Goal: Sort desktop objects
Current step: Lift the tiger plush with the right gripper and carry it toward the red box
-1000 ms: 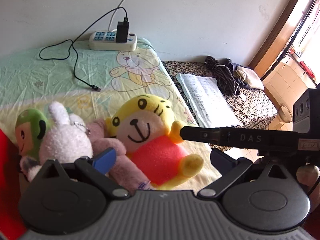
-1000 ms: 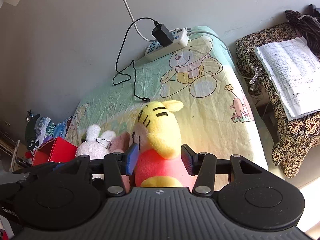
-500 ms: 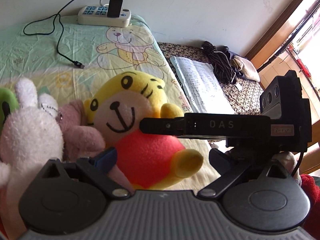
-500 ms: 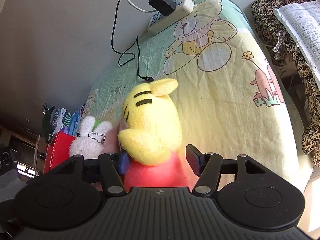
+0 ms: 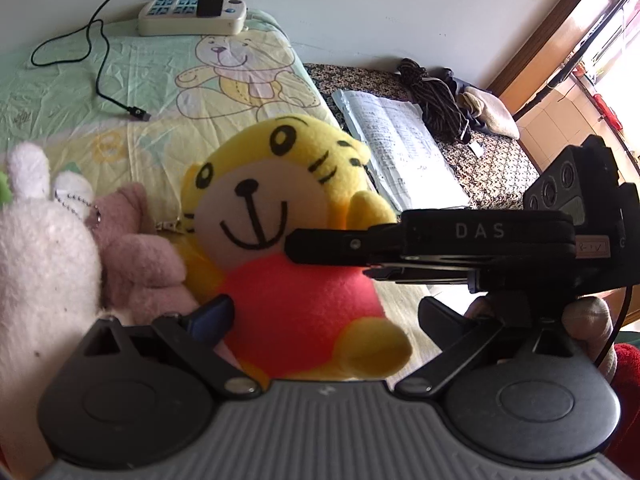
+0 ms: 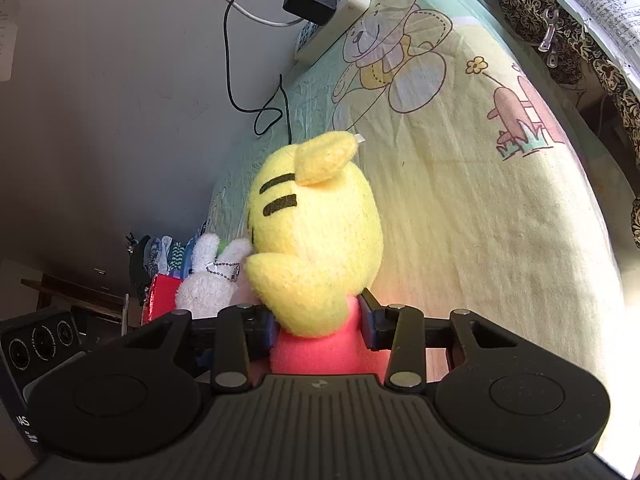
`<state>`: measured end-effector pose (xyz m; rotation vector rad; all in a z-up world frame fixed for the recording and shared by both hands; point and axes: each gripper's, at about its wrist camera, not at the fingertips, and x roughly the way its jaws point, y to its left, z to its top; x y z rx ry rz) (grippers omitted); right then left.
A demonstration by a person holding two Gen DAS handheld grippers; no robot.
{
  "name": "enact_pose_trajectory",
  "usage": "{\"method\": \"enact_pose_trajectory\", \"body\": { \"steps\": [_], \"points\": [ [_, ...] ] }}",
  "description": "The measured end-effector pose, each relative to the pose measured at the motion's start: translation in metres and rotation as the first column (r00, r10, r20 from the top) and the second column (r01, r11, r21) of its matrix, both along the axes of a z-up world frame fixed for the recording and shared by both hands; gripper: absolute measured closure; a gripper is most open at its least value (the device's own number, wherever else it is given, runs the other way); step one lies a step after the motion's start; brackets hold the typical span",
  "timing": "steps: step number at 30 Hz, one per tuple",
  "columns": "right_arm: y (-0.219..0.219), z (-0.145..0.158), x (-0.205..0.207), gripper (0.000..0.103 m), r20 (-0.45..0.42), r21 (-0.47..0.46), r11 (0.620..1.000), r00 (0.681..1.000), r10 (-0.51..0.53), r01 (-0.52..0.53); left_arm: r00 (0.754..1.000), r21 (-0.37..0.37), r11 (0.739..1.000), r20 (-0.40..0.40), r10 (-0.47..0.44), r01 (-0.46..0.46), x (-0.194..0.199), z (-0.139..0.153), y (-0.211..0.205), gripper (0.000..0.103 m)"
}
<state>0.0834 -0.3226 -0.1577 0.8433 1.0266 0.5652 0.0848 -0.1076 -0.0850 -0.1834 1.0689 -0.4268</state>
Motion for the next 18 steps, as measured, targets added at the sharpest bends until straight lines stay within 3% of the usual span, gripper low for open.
{"method": "enact_pose_trajectory", "body": {
  "steps": [11,18],
  "points": [
    [-0.015,0.011,-0.043,0.064,0.004,-0.041,0.998,0.999,-0.052,0.052,0.996,0.020,0.996,-0.022,-0.086,0.086,-0.009,-0.012,-0.023,0.003],
    [-0.017,0.022,-0.058,0.064,0.034,-0.082,0.993,0.996,-0.080,0.083,0.992,0.029,0.992,-0.016,-0.126,0.126,-0.019,-0.012,-0.036,0.010]
  ]
}}
